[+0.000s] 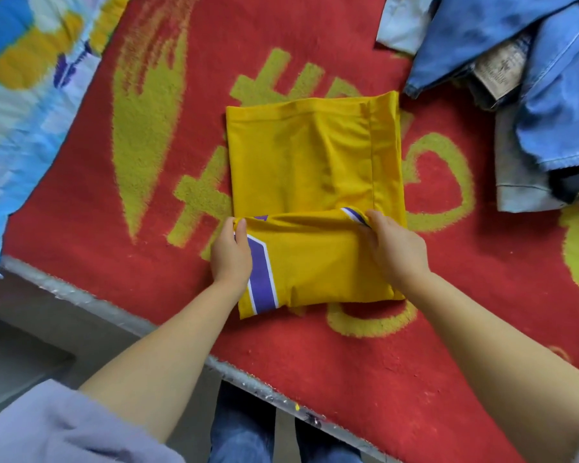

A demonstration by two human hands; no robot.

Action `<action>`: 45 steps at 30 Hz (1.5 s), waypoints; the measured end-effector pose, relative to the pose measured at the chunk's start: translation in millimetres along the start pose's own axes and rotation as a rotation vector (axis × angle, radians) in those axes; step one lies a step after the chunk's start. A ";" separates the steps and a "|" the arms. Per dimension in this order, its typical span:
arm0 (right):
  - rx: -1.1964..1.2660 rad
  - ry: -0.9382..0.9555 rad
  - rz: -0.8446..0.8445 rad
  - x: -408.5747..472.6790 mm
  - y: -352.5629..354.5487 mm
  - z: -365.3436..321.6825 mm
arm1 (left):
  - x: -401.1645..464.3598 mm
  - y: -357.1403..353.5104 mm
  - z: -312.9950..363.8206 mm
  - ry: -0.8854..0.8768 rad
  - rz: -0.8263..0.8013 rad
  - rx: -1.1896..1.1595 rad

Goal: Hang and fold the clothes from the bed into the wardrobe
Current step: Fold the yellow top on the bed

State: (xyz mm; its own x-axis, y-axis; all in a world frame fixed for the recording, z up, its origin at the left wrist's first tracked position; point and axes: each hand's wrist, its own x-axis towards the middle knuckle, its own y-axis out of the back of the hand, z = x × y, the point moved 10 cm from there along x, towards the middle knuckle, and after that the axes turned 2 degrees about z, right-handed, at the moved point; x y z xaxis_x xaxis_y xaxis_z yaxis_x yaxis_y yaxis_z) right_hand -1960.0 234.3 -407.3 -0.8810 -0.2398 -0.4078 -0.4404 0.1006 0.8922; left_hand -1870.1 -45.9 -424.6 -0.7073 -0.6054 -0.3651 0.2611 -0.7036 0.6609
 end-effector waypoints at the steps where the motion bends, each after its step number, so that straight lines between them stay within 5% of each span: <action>1: -0.006 0.000 -0.005 5.3 0.8 2.9 | 6.4 -1.0 3.3 -0.005 -0.007 0.029; 4: -0.102 0.011 0.008 11.7 3.6 2.9 | 16.9 -2.1 5.8 -0.010 -0.034 0.311; 7: -0.104 0.301 0.190 -15.9 21.5 -37.7 | -20.3 -10.8 44.5 -0.538 -0.010 0.563; 10: -0.257 0.591 -0.004 -69.4 -26.7 -67.4 | -104.8 -55.4 39.6 -0.948 -0.286 0.769; 13: -0.417 0.502 -0.259 -80.3 -72.8 -43.9 | -129.8 -85.3 -5.8 -0.846 -0.574 1.044; 17: -0.417 0.417 -0.226 -56.1 -68.5 -37.2 | -104.4 -91.8 -2.5 -0.620 -0.584 1.087; 21: -0.376 0.376 -0.334 -48.2 -55.7 -41.6 | -99.4 -86.5 12.0 -0.622 -0.655 1.060; 28: -0.207 0.376 -0.970 -81.1 -12.1 -55.7 | -130.0 -27.7 38.3 -0.130 -1.407 0.677; 31: -0.158 0.249 -0.867 -35.4 16.0 -42.1 | -72.4 -18.9 58.3 -0.204 -1.249 0.648; 38: -0.052 -0.012 -0.110 70.7 45.6 -13.2 | 68.4 -24.5 71.3 -0.288 -0.460 0.441; 42: -0.108 -0.061 0.039 67.9 28.6 2.0 | 64.4 -38.6 75.2 -0.494 -0.260 0.717; 45: -0.186 0.099 0.132 51.8 30.5 -16.7 | 41.4 -29.0 87.0 -0.662 -0.093 0.739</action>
State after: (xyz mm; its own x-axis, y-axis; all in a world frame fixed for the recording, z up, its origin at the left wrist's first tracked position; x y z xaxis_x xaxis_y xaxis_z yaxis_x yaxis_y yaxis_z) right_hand -2016.2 208.8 -397.9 -0.9036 -0.3308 -0.2722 -0.2748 -0.0399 0.9607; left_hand -1964.1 -18.2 -401.8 -0.9867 -0.0722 -0.1455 -0.1293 -0.1934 0.9726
